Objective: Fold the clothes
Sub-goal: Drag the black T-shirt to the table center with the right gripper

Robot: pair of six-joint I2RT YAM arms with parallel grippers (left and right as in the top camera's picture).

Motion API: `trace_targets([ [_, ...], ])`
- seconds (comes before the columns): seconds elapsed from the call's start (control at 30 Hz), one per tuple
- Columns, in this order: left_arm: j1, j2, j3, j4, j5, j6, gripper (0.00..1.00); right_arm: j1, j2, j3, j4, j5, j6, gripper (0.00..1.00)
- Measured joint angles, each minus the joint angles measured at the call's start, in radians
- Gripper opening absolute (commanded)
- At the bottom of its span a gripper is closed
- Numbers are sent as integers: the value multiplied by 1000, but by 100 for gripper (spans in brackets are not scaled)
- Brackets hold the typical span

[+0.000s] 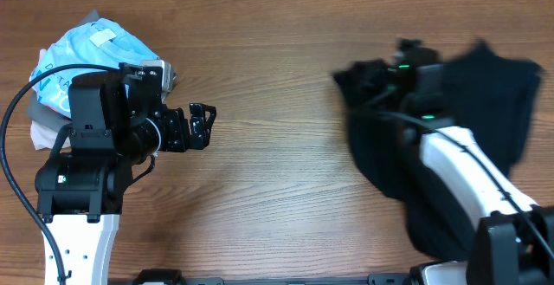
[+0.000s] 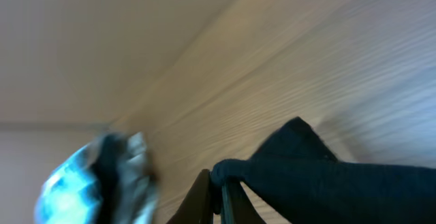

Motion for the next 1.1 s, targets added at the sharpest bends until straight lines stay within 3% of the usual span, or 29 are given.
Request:
trace_targets([
  [0.03, 0, 0, 0, 0, 0, 0, 100, 42, 10, 2, 31, 8, 19, 26],
  [0.1, 0, 0, 0, 0, 0, 0, 100, 108, 37, 3, 75, 21, 46, 65],
  [0.13, 0, 0, 0, 0, 0, 0, 100, 128, 50, 3, 93, 26, 43, 79],
  [0.23, 0, 0, 0, -1, 0, 0, 100, 145, 73, 3, 104, 37, 28, 93],
  [0.37, 0, 0, 0, -2, 5, 0, 100, 100, 73, 3, 82, 24, -27, 100],
  [0.4, 0, 0, 0, -2, 10, 0, 84, 79, 72, 3, 59, 10, -47, 100],
  [0.47, 0, 0, 0, 0, 21, -5, 61, 26, 72, 3, -4, -20, -88, 100],
  [0.5, 0, 2, 0, 0, 26, -4, 54, -2, 69, 3, -39, -34, -108, 100],
  [0.53, 0, 5, 0, -1, 31, -2, 53, -34, 63, 3, -79, -51, -132, 99],
  [0.63, -9, 34, 1, -12, 35, 5, 94, -115, 28, 3, -167, -77, -195, 96],
  [0.67, -19, 57, -1, -15, 37, -1, 96, -139, 8, 3, -197, -81, -210, 92],
  [0.7, -27, 75, -3, -13, 38, -1, 80, -164, -16, 3, -223, -85, -225, 90],
  [0.77, -48, 127, -22, 18, 39, -9, 15, -209, -75, 3, -280, -95, -244, 85],
  [0.8, -58, 159, -33, 40, 39, -9, 4, -230, -107, 3, -311, -99, -249, 85],
  [1.1, -104, 476, -64, 287, 126, -164, 4, -291, -232, 3, -563, -98, -304, 86],
])
